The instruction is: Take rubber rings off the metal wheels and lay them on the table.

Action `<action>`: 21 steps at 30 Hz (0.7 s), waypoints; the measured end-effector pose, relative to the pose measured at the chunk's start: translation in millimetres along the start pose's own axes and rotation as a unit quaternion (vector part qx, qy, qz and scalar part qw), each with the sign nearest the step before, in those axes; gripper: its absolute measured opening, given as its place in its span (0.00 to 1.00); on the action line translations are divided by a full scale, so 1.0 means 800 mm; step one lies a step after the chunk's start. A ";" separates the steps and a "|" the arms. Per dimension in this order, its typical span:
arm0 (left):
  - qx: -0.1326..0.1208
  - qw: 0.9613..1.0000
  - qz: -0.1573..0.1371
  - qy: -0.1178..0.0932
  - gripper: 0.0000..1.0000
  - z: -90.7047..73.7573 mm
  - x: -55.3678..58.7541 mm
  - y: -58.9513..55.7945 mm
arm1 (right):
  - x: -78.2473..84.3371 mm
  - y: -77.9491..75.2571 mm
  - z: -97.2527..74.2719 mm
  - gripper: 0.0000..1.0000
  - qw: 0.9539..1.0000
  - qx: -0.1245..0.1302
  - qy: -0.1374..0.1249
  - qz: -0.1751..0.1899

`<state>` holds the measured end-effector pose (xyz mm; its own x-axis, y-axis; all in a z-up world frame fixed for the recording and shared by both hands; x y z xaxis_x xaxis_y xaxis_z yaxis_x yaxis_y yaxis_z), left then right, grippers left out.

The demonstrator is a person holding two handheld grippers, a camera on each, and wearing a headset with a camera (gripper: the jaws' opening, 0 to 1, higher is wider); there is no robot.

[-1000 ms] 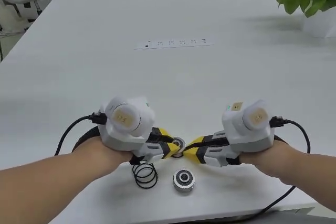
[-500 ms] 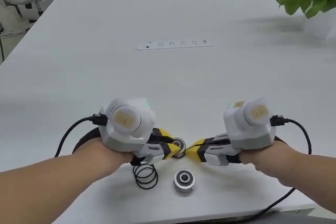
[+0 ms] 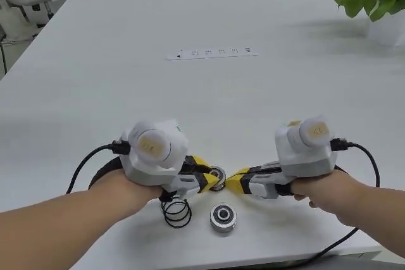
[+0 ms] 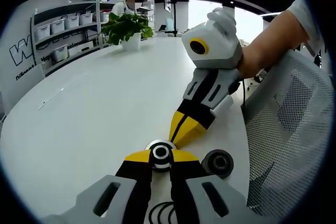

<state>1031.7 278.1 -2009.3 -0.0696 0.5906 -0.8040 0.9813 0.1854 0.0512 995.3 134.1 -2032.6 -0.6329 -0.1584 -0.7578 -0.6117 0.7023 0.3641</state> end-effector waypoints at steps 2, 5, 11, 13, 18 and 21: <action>-0.001 1.000 0.000 -0.001 0.07 0.000 0.000 0.000 | 0.000 0.000 -0.001 0.00 1.000 0.000 -0.001 0.002; -0.001 1.000 0.000 0.000 0.07 0.000 0.000 0.000 | 0.000 0.000 -0.002 0.00 1.000 -0.001 -0.002 0.011; 0.001 1.000 0.000 0.001 0.07 0.000 -0.001 0.000 | 0.001 0.000 -0.005 0.00 0.999 -0.008 -0.007 0.037; 0.001 1.000 0.000 0.002 0.07 0.000 -0.001 0.000 | 0.001 0.000 -0.006 0.00 0.998 -0.013 -0.014 0.053; 0.000 1.000 -0.001 0.002 0.07 0.000 0.000 -0.001 | 0.000 0.000 -0.007 0.00 0.998 -0.011 -0.018 0.057; 0.000 1.000 0.000 0.003 0.07 0.000 0.000 -0.002 | -0.001 -0.002 -0.008 0.00 0.998 -0.004 -0.022 0.056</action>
Point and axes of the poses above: the centre of the closed fingertips' face, and the gripper's own axes: z roughly forward along the fingers, y roughly to its left, x roughly out of its underside, the point moved 9 cm from there along -z, roughly backward along the fingers, and after that the axes turned 2 degrees about z, right-handed, at the moved point
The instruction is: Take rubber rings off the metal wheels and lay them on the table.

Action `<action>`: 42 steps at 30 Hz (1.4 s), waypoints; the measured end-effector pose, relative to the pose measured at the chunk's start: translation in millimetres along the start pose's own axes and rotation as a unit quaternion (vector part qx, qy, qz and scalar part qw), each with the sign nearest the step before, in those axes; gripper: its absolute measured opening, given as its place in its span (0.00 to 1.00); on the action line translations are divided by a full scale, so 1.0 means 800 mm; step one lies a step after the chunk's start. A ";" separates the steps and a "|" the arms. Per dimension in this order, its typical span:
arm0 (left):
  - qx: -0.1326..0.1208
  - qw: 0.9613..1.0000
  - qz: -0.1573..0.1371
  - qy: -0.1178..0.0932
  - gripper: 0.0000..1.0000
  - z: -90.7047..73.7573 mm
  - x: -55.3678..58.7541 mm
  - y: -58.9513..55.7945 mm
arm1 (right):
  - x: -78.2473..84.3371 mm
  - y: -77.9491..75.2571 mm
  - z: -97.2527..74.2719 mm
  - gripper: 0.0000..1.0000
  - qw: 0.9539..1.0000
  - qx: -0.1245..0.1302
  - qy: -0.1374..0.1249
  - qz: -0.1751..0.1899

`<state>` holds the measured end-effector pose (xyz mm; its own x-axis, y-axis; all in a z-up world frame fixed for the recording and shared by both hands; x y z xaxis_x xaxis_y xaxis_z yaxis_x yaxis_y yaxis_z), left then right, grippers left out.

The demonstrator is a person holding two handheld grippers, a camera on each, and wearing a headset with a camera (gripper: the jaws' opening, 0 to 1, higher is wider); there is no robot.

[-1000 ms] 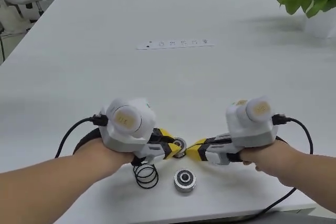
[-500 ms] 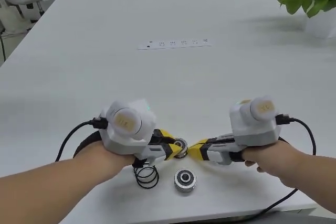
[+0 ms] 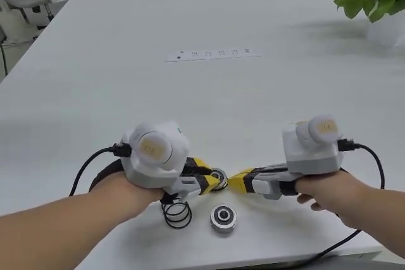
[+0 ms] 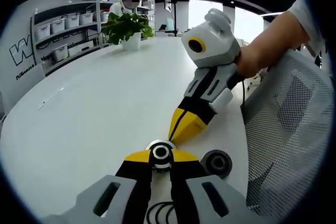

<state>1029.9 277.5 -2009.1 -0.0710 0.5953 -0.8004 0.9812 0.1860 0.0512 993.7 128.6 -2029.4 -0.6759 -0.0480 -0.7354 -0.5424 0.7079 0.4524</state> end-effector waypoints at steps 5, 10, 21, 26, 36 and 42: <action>0.002 1.000 0.002 0.002 0.07 0.000 -0.001 -0.003 | -0.004 0.000 -0.001 0.00 1.000 -0.002 -0.013 0.015; 0.001 1.000 0.005 0.005 0.07 0.000 -0.002 -0.004 | -0.004 0.001 -0.002 0.00 1.000 -0.009 -0.020 0.023; -0.001 1.000 0.011 0.007 0.07 0.000 -0.002 -0.004 | -0.007 0.007 -0.002 0.00 1.000 -0.012 -0.019 0.005; -0.001 1.000 0.009 0.006 0.07 0.001 -0.001 -0.003 | -0.009 0.014 0.003 0.00 1.000 -0.019 -0.017 -0.009; 0.002 1.000 0.009 0.006 0.07 0.001 -0.002 -0.004 | -0.015 0.029 0.005 0.00 0.997 -0.058 -0.034 -0.034; 0.000 1.000 0.008 0.006 0.07 0.001 -0.003 -0.003 | -0.010 0.021 0.004 0.00 0.998 -0.038 -0.024 -0.040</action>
Point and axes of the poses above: the centre of the closed fingertips' face, and the gripper's own axes: z roughly forward along the fingers, y roughly to its left, x roughly out of its underside, the point moved 9 cm from there along -z, roughly backward along the fingers, and after that the axes turned 2 degrees about z, right-handed, at the moved point
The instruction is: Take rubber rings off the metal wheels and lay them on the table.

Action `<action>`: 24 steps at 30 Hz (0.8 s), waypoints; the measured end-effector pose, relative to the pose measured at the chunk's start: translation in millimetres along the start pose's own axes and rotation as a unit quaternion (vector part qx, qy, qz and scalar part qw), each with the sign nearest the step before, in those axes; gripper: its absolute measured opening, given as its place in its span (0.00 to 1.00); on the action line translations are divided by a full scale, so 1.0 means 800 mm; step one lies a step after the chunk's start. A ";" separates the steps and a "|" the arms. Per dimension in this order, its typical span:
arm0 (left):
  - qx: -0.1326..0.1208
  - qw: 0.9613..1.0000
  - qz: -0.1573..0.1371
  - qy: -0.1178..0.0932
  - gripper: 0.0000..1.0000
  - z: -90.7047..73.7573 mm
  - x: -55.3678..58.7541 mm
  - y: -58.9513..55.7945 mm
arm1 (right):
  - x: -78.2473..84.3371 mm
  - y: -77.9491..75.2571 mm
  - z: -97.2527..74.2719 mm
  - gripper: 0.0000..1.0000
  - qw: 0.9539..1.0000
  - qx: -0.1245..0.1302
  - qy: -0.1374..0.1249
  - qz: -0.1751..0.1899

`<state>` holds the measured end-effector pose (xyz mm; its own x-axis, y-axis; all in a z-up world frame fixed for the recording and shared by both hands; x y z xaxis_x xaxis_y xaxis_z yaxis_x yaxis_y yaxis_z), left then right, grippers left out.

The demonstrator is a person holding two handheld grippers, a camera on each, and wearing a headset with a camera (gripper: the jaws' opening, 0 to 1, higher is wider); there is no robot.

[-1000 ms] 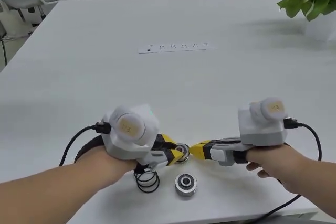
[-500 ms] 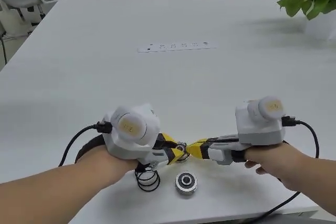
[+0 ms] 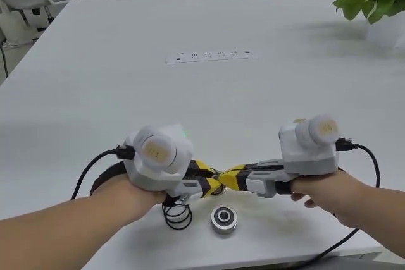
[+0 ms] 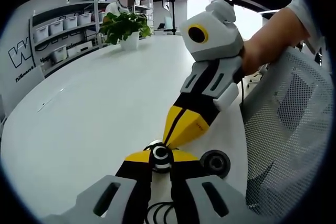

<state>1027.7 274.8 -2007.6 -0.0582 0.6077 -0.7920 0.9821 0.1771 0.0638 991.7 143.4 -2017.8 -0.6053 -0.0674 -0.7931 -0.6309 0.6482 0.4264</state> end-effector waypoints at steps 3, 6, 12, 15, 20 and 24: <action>-0.001 1.000 -0.003 0.000 0.07 0.000 0.000 0.000 | 0.004 -0.004 -0.002 0.00 1.000 0.005 0.005 0.002; -0.001 1.000 -0.006 -0.002 0.07 0.000 0.000 0.001 | 0.004 -0.005 -0.003 0.00 1.000 0.008 0.006 0.004; 0.000 1.000 -0.003 -0.002 0.07 0.000 -0.001 0.002 | 0.005 -0.007 -0.005 0.00 1.000 0.011 0.009 0.002; 0.001 1.000 -0.008 -0.001 0.07 0.000 -0.001 0.002 | 0.005 -0.007 -0.006 0.00 1.000 0.011 0.009 0.004; 0.006 1.000 -0.010 0.002 0.08 0.000 -0.001 0.001 | 0.004 -0.007 -0.007 0.00 1.000 0.010 0.010 0.003; 0.010 1.000 -0.007 0.004 0.09 -0.003 -0.001 0.000 | 0.003 -0.006 -0.008 0.00 1.000 0.008 0.008 0.004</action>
Point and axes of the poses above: the centre of the closed fingertips' face, and the gripper's own axes: z roughly forward along the fingers, y roughly to its left, x roughly out of its underside, the point moved 9 cm from there along -z, roughly backward along the fingers, and after that the axes turned 2 degrees about z, right-handed, at the moved point
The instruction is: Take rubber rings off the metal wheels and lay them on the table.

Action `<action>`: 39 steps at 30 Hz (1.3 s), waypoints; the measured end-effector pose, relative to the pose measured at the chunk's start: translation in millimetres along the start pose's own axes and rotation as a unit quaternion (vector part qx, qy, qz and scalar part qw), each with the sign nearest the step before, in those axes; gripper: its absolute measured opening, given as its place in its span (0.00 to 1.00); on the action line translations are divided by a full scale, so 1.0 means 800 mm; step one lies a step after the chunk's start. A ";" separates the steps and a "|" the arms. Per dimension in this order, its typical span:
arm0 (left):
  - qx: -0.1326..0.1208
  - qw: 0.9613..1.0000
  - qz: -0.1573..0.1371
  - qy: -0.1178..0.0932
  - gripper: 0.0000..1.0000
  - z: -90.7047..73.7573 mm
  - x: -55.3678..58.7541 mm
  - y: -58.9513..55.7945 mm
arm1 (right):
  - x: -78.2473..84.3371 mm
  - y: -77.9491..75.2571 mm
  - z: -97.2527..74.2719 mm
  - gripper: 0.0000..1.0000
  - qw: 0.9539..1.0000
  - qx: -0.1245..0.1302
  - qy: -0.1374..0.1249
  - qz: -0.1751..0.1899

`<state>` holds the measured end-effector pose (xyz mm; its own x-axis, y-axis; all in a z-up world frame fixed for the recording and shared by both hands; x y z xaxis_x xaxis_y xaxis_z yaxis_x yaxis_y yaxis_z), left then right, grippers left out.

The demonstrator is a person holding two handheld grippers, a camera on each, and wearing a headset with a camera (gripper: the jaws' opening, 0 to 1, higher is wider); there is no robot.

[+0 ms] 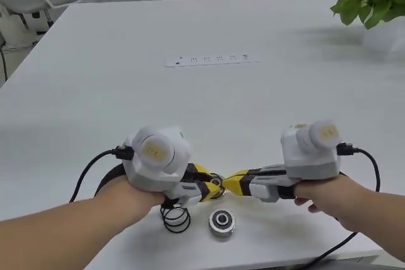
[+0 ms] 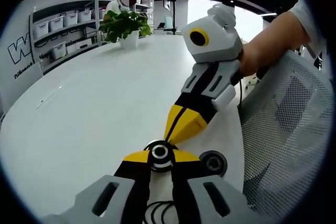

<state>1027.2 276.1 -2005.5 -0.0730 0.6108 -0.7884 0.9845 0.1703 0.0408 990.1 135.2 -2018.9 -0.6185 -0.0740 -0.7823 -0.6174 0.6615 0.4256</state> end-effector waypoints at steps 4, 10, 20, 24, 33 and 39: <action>0.017 1.000 0.001 -0.014 0.10 -0.008 -0.003 -0.004 | -0.003 0.002 -0.003 0.00 1.000 -0.003 -0.005 0.004; 0.030 0.999 -0.007 -0.026 0.18 -0.027 -0.002 -0.010 | -0.005 0.003 -0.006 0.00 1.000 -0.006 -0.008 0.009; 0.035 0.997 -0.042 -0.056 0.34 -0.065 -0.007 -0.014 | -0.010 0.009 -0.008 0.00 1.000 -0.015 -0.008 0.004; 0.034 0.996 -0.044 -0.066 0.39 -0.084 -0.006 -0.015 | -0.014 0.013 -0.010 0.00 1.000 -0.019 -0.011 0.004; 0.015 0.996 -0.030 -0.077 0.49 -0.129 -0.003 -0.018 | -0.023 0.026 -0.010 0.00 0.999 -0.028 -0.019 0.008; 0.000 0.996 -0.035 -0.088 0.54 -0.149 0.000 -0.020 | -0.032 0.041 -0.001 0.00 0.999 -0.042 -0.017 0.004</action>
<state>992.9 365.3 -1932.9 -0.1125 0.4529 -0.8844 0.9781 0.2075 -0.0182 985.6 157.8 -1984.3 -0.6070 -0.0427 -0.7936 -0.6528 0.5964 0.4671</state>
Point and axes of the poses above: the centre of the closed fingertips' face, and the gripper's own axes: z roughly forward along the fingers, y roughly to its left, x roughly out of its underside, the point moved 9 cm from there along -z, roughly backward along the fingers, and after that the axes turned 2 degrees about z, right-handed, at the moved point
